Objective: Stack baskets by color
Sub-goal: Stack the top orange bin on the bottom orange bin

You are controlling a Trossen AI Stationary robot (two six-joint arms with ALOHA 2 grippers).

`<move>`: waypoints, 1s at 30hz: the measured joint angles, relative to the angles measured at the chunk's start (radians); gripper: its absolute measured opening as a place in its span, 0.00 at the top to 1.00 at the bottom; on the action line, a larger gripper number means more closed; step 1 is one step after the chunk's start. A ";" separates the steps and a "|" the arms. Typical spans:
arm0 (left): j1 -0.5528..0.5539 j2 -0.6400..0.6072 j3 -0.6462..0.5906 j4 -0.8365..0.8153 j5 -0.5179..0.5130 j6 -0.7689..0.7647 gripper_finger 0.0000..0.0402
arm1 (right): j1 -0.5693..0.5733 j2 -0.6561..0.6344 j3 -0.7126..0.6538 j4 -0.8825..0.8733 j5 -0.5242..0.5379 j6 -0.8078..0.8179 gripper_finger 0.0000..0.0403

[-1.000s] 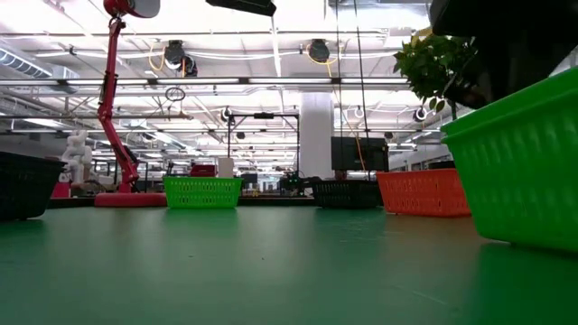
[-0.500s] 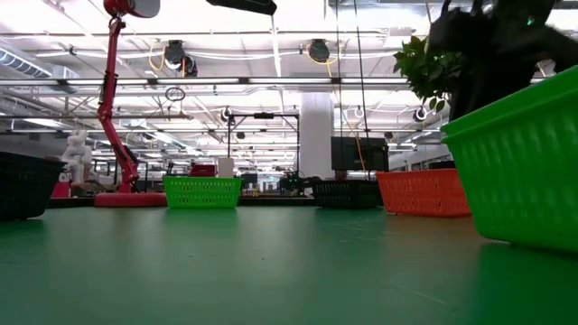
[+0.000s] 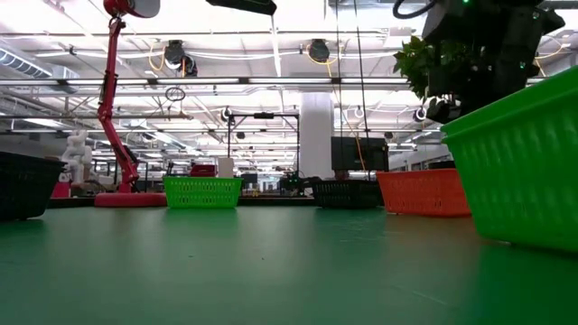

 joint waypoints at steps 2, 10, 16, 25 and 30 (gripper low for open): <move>0.000 0.000 0.000 0.000 0.000 0.000 0.33 | 0.000 0.000 -0.011 0.016 0.020 -0.012 0.76; 0.000 0.000 0.000 0.000 0.000 0.000 0.33 | -0.015 0.000 -0.042 0.039 0.020 -0.034 0.76; 0.000 0.000 0.000 0.001 0.000 -0.001 0.33 | -0.020 0.000 -0.052 0.071 0.020 -0.027 0.91; 0.004 0.000 0.000 0.028 0.000 0.020 0.33 | 0.020 0.000 0.016 0.113 0.005 0.125 0.96; 0.002 0.000 0.000 0.029 0.000 0.043 0.33 | 0.083 0.007 0.109 0.128 -0.025 0.118 0.98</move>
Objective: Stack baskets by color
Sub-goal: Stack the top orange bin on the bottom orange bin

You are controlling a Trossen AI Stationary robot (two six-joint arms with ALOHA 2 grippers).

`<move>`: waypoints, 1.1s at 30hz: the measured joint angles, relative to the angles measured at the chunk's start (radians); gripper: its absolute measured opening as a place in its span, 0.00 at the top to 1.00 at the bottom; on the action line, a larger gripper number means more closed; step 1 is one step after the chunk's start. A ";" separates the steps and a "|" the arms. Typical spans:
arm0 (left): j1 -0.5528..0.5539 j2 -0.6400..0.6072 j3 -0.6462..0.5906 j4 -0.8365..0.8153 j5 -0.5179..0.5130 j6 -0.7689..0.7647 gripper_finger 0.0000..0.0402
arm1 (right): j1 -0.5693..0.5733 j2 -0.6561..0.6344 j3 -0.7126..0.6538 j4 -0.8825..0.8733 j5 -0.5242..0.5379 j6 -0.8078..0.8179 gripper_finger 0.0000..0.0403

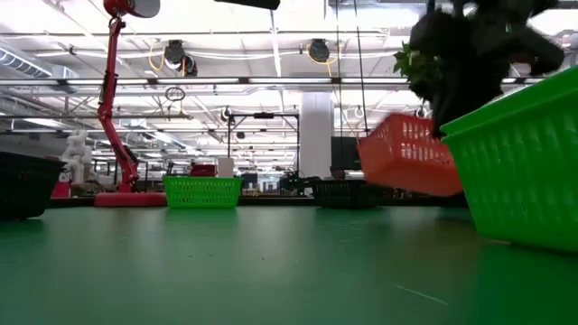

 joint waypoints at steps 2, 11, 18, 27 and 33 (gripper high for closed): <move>-0.002 0.006 0.000 0.007 0.008 0.016 0.33 | 0.027 0.010 0.040 0.010 -0.014 -0.005 0.97; -0.020 0.045 -0.001 0.050 0.086 0.116 0.34 | 0.125 0.183 0.206 0.068 -0.073 -0.098 0.98; -0.026 0.075 0.000 0.037 0.185 0.149 0.49 | 0.136 0.339 0.301 0.097 -0.094 -0.192 0.97; -0.014 0.085 0.000 -0.022 0.183 0.118 0.64 | 0.137 0.376 0.334 0.158 -0.089 -0.232 0.98; -0.015 0.091 0.000 -0.047 0.190 0.122 0.68 | 0.162 0.377 0.334 0.185 -0.109 -0.278 0.98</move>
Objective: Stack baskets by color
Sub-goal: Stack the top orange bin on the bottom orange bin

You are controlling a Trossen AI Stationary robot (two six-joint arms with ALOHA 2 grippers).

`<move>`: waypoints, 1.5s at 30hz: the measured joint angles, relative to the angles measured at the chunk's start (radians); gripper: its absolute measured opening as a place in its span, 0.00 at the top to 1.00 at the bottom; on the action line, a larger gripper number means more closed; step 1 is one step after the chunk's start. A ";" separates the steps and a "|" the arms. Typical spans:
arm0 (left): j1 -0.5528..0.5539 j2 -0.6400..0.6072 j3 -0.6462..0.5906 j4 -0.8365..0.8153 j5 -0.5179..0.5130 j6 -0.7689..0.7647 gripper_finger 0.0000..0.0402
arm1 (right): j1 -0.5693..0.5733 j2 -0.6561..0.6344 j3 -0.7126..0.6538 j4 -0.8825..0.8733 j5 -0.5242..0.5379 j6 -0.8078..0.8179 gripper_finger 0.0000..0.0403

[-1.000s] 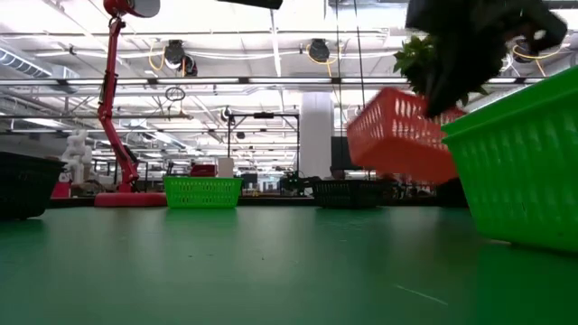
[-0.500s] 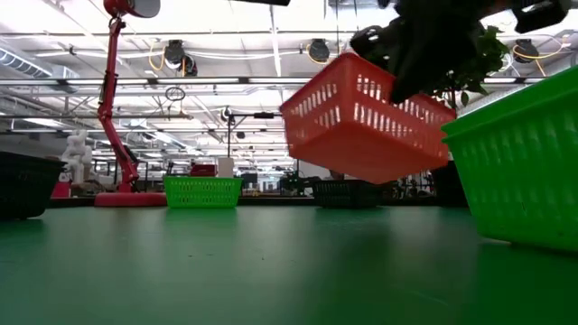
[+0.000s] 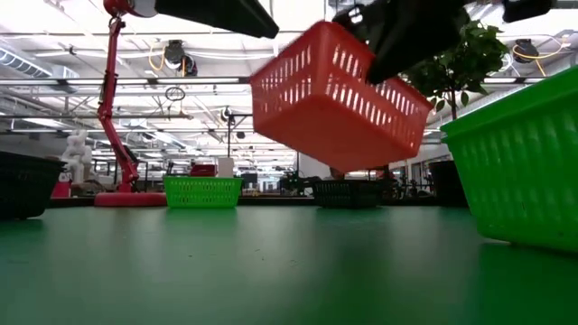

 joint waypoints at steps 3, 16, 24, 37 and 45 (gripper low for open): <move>0.001 0.000 0.000 -0.007 0.000 -0.001 0.67 | 0.012 0.000 0.000 0.017 -0.005 -0.025 0.98; 0.003 0.000 0.000 -0.044 0.000 -0.016 0.63 | 0.021 0.000 0.000 0.078 -0.008 -0.080 0.98; 0.007 0.018 0.000 -0.047 0.029 0.003 0.64 | 0.021 0.000 -0.001 0.104 -0.008 -0.108 0.98; 0.013 0.031 -0.001 -0.040 0.133 0.115 0.98 | 0.029 0.000 -0.001 0.139 -0.001 -0.114 0.87; -0.007 0.031 -0.001 -0.047 0.185 0.155 0.98 | 0.084 -0.021 -0.001 0.251 0.000 -0.014 0.66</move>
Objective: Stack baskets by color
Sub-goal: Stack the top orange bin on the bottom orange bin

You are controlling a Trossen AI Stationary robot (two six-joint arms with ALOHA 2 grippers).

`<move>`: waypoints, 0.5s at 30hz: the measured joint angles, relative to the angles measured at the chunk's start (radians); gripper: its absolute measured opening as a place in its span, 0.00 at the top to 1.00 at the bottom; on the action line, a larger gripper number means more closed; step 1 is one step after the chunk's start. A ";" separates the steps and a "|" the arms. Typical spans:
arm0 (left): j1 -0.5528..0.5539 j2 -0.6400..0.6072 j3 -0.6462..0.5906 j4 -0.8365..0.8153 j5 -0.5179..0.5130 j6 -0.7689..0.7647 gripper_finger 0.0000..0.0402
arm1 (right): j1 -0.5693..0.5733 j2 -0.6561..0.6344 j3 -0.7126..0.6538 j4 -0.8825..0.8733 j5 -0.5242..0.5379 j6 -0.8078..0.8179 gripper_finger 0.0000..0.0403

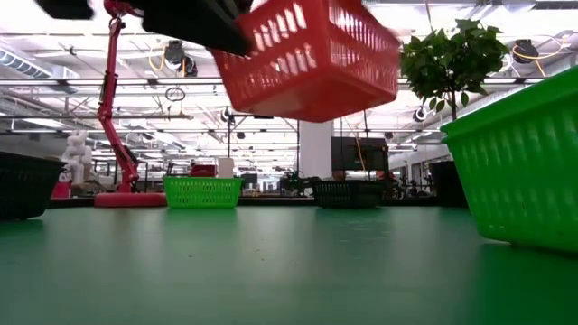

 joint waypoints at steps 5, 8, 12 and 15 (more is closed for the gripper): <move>-0.060 0.000 0.000 -0.058 0.021 0.024 0.96 | 0.028 -0.072 0.000 0.045 0.049 0.058 0.57; -0.124 -0.011 0.000 -0.119 0.021 0.069 0.98 | 0.041 -0.124 0.000 0.035 0.086 0.092 0.55; -0.226 -0.045 0.000 -0.174 0.024 0.089 0.97 | 0.058 -0.189 -0.006 -0.002 0.102 0.117 0.56; -0.302 -0.073 0.001 -0.177 0.007 0.052 0.95 | 0.066 -0.233 -0.039 -0.008 0.103 0.127 0.57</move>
